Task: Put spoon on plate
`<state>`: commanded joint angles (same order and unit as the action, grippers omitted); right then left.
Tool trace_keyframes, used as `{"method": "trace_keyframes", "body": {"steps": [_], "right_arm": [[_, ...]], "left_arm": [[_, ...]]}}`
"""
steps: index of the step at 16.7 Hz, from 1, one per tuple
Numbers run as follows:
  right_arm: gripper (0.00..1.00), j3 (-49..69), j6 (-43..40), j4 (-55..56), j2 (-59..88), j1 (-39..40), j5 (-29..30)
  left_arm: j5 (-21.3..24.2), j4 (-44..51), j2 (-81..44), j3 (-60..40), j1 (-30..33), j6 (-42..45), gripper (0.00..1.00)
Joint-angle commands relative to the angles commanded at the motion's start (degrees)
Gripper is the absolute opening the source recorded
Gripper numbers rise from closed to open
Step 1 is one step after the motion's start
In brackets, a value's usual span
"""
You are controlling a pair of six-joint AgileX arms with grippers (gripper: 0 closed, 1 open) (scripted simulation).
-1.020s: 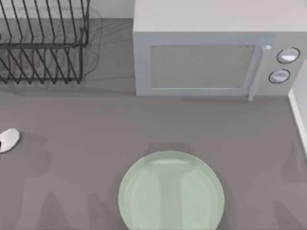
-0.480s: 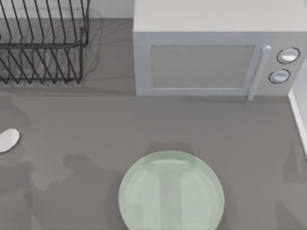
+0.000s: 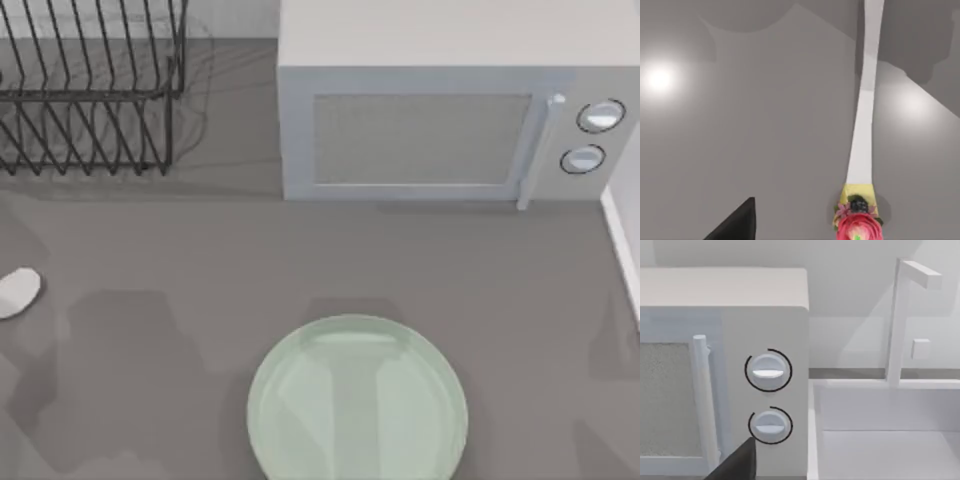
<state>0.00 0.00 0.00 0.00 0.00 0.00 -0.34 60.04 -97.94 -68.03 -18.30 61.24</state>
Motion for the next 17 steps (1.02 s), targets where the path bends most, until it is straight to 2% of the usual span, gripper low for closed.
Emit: {"method": "trace_keyframes", "body": {"steps": [7, 13, 17], "right_arm": [[1.0, 0.0, 0.0, 0.0, 0.0, 0.0, 0.0], [1.0, 0.0, 0.0, 0.0, 0.0, 0.0, 0.0], [1.0, 0.0, 0.0, 0.0, 0.0, 0.0, 0.0]], "left_arm": [[0.0, -2.38, -0.99, 1.52, 0.16, -0.08, 1.0], [0.03, -18.53, -8.16, 9.82, -0.16, 0.28, 1.0], [0.04, -22.91, -10.44, 12.47, -0.27, 0.43, 1.0]]}}
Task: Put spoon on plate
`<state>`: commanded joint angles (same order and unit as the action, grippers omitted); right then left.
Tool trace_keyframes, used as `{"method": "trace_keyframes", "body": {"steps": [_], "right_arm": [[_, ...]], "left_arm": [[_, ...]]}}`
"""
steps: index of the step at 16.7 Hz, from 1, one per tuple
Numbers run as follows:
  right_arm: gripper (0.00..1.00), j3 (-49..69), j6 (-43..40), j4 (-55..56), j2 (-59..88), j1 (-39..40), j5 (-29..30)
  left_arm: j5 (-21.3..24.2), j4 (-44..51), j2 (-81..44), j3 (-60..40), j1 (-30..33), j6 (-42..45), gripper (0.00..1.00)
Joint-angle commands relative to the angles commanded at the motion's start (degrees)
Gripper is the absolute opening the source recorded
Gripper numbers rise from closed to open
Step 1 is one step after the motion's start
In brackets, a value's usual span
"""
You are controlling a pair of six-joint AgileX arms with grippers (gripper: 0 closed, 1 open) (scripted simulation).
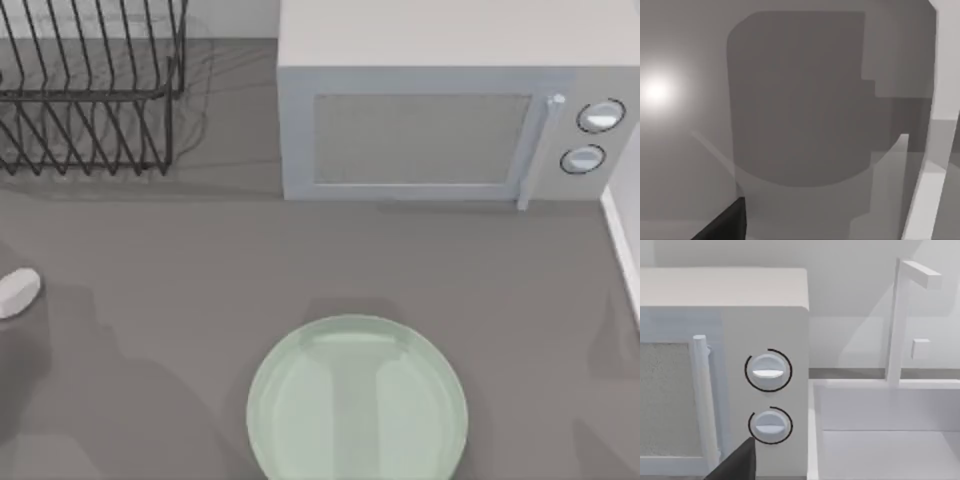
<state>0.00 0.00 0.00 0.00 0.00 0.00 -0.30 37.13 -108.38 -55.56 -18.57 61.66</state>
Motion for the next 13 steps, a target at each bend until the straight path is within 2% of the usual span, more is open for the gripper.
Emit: {"method": "trace_keyframes", "body": {"steps": [3, 13], "right_arm": [[1.0, 0.0, 0.0, 0.0, 0.0, 0.0, 0.0], [1.0, 0.0, 0.0, 0.0, 0.0, 0.0, 0.0]], "left_arm": [[0.0, 0.0, 0.0, 0.0, 0.0, 0.0, 1.0], [0.0, 0.0, 0.0, 0.0, 0.0, 0.0, 0.25]]}}
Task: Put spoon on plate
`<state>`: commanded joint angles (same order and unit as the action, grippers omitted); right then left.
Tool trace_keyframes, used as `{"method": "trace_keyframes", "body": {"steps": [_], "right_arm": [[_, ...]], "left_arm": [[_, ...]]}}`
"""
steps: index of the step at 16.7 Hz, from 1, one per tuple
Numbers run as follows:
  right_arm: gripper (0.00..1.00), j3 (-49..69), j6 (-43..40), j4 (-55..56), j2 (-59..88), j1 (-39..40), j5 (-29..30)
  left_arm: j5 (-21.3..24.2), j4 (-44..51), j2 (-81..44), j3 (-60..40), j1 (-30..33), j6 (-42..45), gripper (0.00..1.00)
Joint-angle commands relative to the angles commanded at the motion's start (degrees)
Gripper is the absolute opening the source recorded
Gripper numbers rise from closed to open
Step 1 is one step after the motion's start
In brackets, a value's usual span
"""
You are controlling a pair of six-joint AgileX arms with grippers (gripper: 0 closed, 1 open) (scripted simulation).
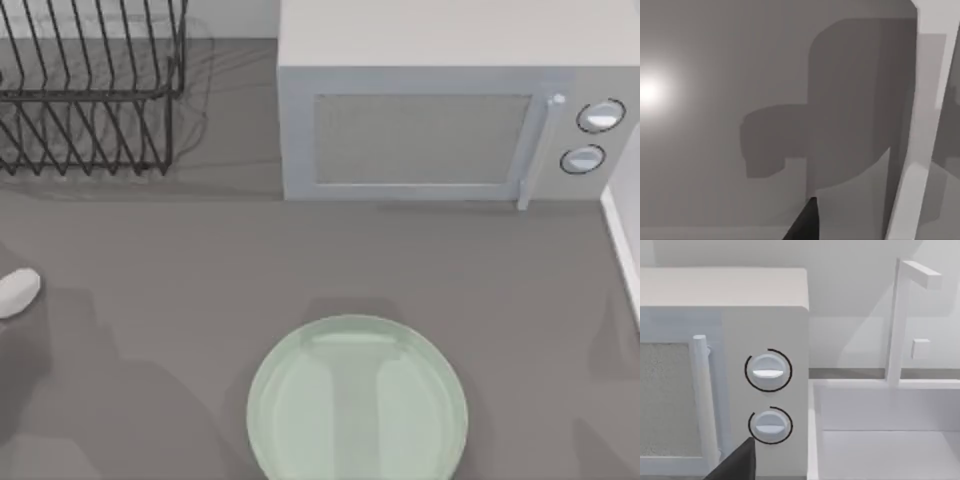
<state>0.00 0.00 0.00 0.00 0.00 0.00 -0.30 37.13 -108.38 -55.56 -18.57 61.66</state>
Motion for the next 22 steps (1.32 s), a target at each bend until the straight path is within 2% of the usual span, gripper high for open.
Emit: {"method": "trace_keyframes", "body": {"steps": [3, 4, 11, 12, 16, 22], "right_arm": [[1.0, 0.0, 0.0, 0.0, 0.0, 0.0, 0.0], [1.0, 0.0, 0.0, 0.0, 0.0, 0.0, 0.0], [1.0, 0.0, 0.0, 0.0, 0.0, 0.0, 0.0], [1.0, 0.0, 0.0, 0.0, 0.0, 0.0, 0.0], [1.0, 0.0, 0.0, 0.0, 0.0, 0.0, 0.0], [1.0, 0.0, 0.0, 0.0, 0.0, 0.0, 0.0]], "left_arm": [[0.0, 0.0, 0.0, 0.0, 0.0, 0.0, 0.02], [0.0, 0.0, 0.0, 0.0, 0.0, 0.0, 0.0], [0.0, 0.0, 0.0, 0.0, 0.0, 0.0, 0.0], [1.29, 4.25, 3.59, -1.17, 0.18, -1.25, 0.0], [1.31, 8.48, 4.84, -4.15, -0.06, -1.27, 0.0], [1.27, 24.28, 10.56, -13.45, 0.23, -1.35, 0.0]]}}
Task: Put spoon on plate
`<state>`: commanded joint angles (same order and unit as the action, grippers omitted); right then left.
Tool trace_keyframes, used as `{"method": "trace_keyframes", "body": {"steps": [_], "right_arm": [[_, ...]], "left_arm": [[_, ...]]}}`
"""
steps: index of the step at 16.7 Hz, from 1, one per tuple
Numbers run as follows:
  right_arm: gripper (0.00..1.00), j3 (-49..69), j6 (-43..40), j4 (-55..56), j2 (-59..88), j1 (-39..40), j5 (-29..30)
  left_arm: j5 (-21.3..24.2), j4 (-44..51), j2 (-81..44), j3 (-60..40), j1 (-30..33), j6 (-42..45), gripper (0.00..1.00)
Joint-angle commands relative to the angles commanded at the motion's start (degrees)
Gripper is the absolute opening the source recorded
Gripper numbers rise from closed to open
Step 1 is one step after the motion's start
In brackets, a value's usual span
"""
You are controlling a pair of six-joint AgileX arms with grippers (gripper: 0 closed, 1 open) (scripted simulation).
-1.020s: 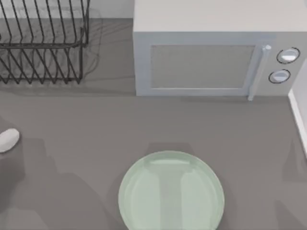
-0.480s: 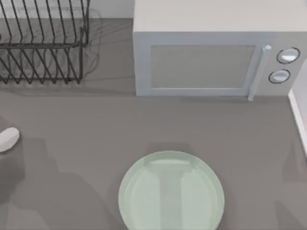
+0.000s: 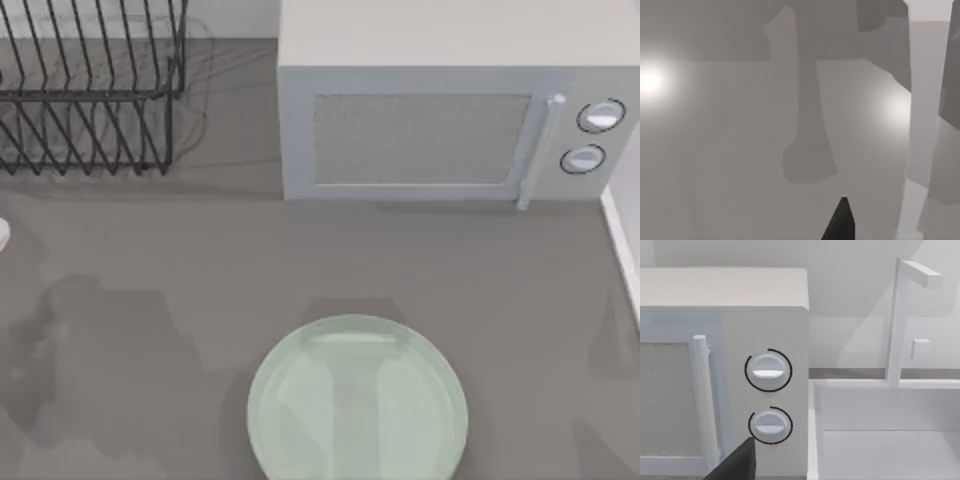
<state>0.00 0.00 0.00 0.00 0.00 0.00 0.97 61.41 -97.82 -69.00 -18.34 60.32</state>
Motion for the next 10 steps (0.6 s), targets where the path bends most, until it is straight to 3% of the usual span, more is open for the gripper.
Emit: {"method": "trace_keyframes", "body": {"steps": [10], "right_arm": [[1.0, 0.0, 0.0, 0.0, 0.0, 0.0, 0.0]], "left_arm": [[-0.21, 2.37, 0.97, -1.9, 0.52, -3.22, 0.0]]}}
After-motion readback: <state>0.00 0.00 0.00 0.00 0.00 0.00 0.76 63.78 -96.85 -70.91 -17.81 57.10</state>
